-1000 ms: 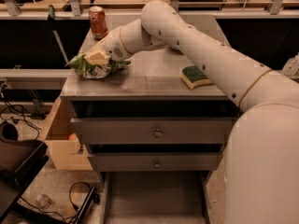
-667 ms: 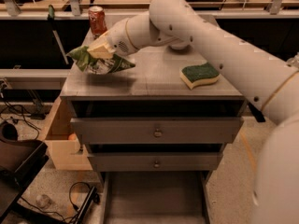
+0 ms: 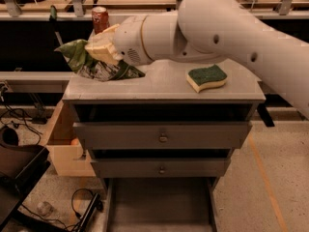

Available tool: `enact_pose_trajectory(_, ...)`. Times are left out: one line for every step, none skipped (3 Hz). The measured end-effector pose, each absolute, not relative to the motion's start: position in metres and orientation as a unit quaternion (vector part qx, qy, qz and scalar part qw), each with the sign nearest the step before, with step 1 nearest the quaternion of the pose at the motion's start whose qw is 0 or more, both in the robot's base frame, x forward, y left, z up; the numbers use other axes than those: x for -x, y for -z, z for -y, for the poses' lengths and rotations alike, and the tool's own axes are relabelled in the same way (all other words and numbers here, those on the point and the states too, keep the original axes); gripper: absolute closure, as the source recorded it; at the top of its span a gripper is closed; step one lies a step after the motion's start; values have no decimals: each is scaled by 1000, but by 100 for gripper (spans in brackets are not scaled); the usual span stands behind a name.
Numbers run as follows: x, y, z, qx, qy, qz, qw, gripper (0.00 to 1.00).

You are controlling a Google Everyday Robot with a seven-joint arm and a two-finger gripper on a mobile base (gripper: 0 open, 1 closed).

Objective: Place green jalapeno chip bag into bottom drawer

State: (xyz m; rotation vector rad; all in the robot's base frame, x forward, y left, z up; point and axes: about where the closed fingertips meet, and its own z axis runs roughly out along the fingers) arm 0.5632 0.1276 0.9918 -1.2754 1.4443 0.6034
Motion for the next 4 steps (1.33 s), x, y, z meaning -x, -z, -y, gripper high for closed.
enact_pose_trajectory(-509, -970, -138, 520, -268, -601, 544, 100)
enact_pose_trajectory(-462, -912, -144, 498, -311, -611, 531, 100)
enact_pose_trajectory(-389, -830, -131, 429, -398, -653, 482, 100)
enact_pose_trajectory(-361, -758, -61, 361, -395, -717, 448, 100)
